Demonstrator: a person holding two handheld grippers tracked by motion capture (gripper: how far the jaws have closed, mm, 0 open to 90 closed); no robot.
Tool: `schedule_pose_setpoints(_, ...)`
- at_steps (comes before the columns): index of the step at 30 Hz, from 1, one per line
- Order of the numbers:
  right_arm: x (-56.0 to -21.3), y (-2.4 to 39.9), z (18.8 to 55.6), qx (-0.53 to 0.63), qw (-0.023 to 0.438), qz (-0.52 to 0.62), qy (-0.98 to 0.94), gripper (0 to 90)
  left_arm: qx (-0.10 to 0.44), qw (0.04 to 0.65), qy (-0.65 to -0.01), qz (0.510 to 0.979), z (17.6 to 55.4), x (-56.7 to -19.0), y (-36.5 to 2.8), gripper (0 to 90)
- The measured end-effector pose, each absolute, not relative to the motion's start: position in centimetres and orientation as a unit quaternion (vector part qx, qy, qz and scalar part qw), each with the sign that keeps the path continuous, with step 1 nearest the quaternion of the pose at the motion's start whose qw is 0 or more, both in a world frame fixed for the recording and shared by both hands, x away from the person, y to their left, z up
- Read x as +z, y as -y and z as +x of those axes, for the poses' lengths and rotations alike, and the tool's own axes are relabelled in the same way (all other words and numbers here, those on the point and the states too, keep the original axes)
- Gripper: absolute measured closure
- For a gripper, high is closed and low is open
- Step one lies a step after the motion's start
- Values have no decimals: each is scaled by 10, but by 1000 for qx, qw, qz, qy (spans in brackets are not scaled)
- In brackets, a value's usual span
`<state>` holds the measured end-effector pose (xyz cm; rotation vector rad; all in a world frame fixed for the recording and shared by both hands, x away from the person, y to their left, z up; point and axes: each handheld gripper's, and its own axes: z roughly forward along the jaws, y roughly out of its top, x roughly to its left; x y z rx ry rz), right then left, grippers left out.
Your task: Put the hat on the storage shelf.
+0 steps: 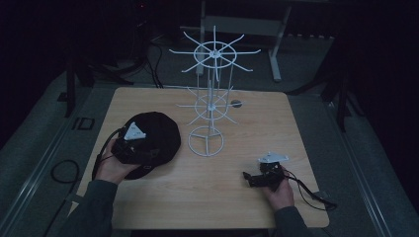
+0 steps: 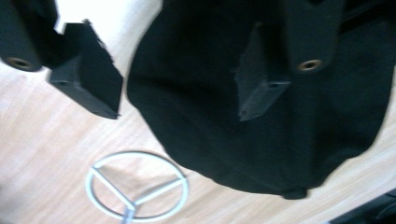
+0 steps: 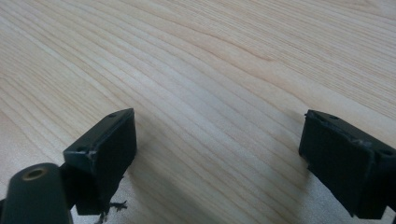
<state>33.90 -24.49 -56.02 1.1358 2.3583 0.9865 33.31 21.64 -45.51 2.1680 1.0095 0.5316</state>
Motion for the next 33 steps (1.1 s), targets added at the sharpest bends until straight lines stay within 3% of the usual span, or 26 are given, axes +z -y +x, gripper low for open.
schedule_pose_setpoints(3, -560, 245, 339, 348, 171, 401, -830, 109, 208, 338, -406, 823, 342, -453, -222, 167)
schedule_pose_setpoints(10, -560, 245, 339, 347, 172, 400, -831, 109, 195, 330, -435, 815, 364, -452, -233, 94)
schedule_pose_setpoints(19, -560, 245, 339, 347, 171, 400, -831, 109, 142, 313, -456, 821, 390, -471, -229, 73)
schedule_pose_setpoints(23, -560, 245, 339, 347, 171, 400, -831, 109, 136, 305, -459, 824, 394, -474, -225, 29)
schedule_pose_setpoints(33, -560, 245, 339, 347, 171, 400, -831, 109, 120, 278, -486, 820, 405, -487, -211, 21)
